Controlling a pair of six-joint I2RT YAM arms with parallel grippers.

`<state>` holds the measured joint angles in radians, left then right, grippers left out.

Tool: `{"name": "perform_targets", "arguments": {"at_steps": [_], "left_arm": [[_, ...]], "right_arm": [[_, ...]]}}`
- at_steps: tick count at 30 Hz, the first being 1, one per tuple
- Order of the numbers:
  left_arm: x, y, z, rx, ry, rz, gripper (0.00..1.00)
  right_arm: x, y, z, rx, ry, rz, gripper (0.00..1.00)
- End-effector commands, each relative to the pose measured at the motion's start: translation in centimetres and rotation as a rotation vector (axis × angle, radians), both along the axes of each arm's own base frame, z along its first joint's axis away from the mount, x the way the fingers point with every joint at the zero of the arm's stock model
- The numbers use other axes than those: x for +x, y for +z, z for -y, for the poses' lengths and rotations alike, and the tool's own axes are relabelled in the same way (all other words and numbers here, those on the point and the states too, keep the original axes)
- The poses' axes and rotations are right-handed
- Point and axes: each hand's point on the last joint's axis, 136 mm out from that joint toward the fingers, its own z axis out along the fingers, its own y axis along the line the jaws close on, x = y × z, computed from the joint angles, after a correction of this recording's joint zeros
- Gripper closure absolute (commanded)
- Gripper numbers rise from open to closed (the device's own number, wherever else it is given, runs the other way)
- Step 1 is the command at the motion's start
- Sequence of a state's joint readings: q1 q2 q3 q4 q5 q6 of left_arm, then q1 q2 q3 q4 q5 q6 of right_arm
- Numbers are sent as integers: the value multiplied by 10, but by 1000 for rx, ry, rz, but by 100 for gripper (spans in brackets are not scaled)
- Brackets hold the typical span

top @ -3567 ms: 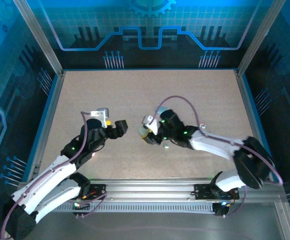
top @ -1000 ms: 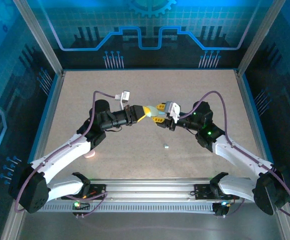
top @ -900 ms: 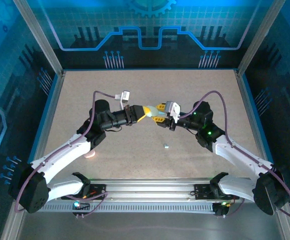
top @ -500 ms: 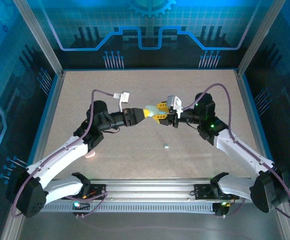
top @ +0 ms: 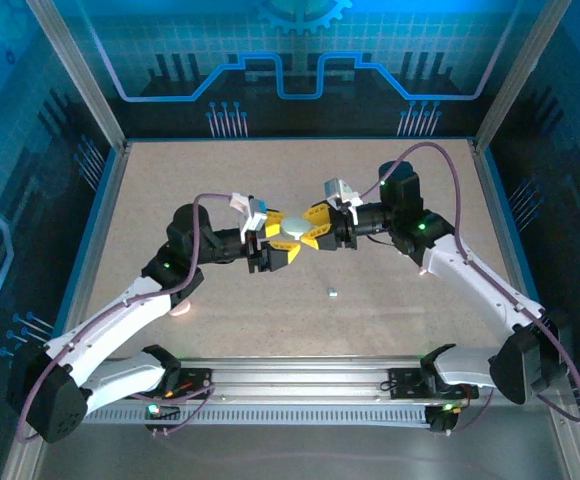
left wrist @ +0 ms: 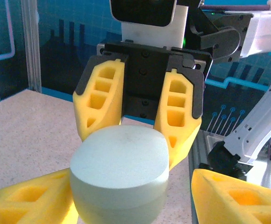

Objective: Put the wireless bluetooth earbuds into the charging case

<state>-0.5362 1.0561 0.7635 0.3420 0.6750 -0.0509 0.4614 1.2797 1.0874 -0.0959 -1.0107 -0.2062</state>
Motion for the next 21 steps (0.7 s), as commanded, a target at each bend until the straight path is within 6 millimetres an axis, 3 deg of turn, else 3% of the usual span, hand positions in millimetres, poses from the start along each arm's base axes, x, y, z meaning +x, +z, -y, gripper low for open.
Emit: {"name": "perform_targets", "arguments": {"at_steps": [1, 13, 21], "left_arm": [[-8, 13, 1, -2, -31, 116, 40], [-10, 13, 7, -7, -44, 92, 54], [-11, 16, 9, -33, -62, 74, 52]], "right_arm": [[-5, 9, 4, 9, 40, -18, 70], [-7, 11, 4, 12, 40, -13, 70], [-6, 7, 6, 7, 5, 31, 69]]}}
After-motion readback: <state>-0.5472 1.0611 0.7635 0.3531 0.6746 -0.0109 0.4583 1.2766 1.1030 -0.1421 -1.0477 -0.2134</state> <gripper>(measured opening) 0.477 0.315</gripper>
